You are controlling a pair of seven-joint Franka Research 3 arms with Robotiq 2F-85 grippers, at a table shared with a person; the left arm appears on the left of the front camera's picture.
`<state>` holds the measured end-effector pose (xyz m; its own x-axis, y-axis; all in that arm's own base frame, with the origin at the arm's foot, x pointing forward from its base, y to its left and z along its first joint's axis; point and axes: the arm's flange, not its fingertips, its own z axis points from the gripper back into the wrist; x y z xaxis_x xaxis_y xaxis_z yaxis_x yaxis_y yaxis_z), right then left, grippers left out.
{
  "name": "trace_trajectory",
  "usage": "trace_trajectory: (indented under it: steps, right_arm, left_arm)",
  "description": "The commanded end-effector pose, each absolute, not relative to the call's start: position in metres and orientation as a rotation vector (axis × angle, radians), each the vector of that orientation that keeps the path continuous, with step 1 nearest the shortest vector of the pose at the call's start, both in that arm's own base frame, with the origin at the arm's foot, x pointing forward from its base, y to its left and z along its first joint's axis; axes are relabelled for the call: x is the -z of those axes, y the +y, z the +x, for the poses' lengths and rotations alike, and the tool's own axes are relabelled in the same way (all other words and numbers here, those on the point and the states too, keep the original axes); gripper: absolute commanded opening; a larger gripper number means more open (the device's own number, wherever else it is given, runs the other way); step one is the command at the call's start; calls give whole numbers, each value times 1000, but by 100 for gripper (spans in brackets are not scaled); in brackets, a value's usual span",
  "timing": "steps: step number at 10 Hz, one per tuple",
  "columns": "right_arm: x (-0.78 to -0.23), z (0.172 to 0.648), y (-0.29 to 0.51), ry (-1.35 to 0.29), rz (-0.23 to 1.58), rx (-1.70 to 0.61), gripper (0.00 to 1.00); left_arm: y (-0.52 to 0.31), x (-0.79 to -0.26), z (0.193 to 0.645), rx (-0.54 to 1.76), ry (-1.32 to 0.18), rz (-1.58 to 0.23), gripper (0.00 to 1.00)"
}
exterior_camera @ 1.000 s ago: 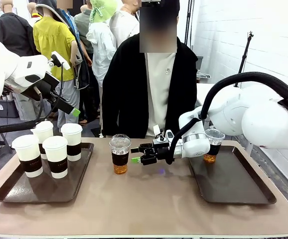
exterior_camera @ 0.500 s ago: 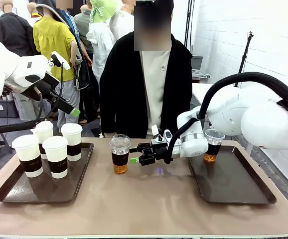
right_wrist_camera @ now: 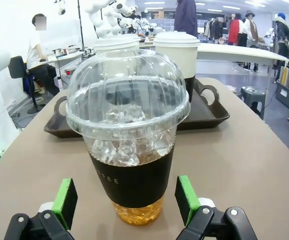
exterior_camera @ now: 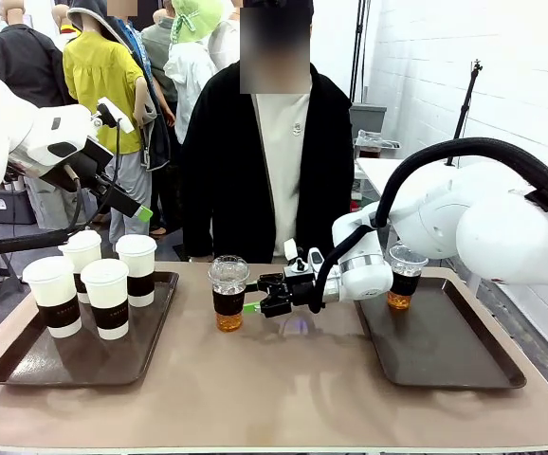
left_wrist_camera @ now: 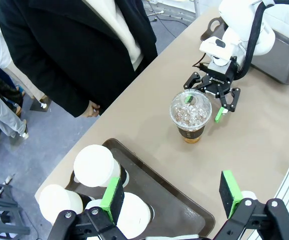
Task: Distribute the coffee onto the tray.
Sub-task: Pick up another iced Americano from the middle of the table and place it on the right Handle tray.
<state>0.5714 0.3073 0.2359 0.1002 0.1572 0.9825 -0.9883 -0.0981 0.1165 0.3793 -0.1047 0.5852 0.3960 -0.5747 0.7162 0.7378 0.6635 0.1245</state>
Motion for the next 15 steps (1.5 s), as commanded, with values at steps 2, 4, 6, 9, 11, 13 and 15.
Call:
trace_trajectory:
  steps: [2, 4, 6, 9, 11, 13, 15]
  right_arm:
    - [-232, 583, 322, -1015, 1190, -1260, 100]
    - [-232, 587, 327, -1027, 1179, -1254, 100]
    - [-232, 589, 334, -1009, 1201, -1262, 100]
    - [-233, 588, 346, -983, 1236, -1274, 100]
    - [-231, 586, 351, -962, 1261, -1284, 100]
    - [-230, 584, 358, -943, 1262, -1303, 100]
    - [-231, 584, 360, -928, 1281, -1299, 100]
  left_arm:
    - [-104, -585, 380, 834, -805, -234, 100]
    - [-104, -585, 380, 834, -805, -234, 100]
    - [-104, -585, 380, 834, -805, -234, 100]
    - [-104, -585, 380, 834, -805, -234, 100]
    - [-104, -585, 380, 834, -805, -234, 100]
    - [-104, -585, 380, 834, -805, -234, 100]
    - [-104, -585, 380, 834, -805, -234, 100]
